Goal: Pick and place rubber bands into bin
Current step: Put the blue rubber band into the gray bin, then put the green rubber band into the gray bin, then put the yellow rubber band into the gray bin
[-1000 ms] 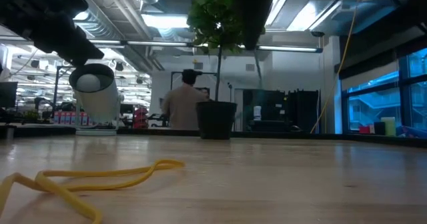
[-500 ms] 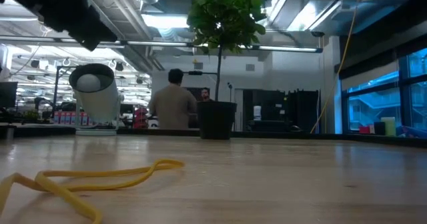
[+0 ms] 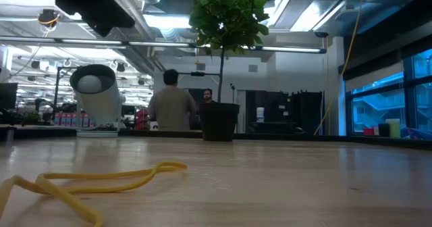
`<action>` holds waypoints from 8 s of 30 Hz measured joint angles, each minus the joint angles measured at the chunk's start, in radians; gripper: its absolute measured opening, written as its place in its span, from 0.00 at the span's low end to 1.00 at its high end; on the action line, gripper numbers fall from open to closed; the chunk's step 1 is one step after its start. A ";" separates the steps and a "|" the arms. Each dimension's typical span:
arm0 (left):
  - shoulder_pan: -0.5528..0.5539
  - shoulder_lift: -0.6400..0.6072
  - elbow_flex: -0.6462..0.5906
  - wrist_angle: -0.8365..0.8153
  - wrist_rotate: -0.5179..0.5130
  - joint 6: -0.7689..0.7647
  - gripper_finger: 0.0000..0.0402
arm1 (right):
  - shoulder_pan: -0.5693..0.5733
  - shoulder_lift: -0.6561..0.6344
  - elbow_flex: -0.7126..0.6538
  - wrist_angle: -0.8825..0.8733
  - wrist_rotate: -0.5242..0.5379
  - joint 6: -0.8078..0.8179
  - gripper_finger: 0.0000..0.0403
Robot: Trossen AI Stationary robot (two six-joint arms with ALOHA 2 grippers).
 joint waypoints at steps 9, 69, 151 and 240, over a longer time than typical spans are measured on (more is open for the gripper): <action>0.000 0.138 0.065 0.000 0.002 -0.105 0.00 | 0.119 -0.110 -0.368 0.289 -0.004 0.140 0.00; -0.066 0.342 0.482 -0.477 -0.015 -0.256 0.00 | 0.081 -0.406 -0.701 0.562 -0.027 -0.194 0.01; 0.159 1.036 1.249 -0.133 -0.033 -0.387 0.00 | 0.081 -0.973 -0.888 0.526 0.159 -0.549 0.01; -0.046 1.299 1.509 -0.948 0.121 -0.216 0.00 | -0.023 -0.436 -0.866 1.103 0.274 -0.604 0.00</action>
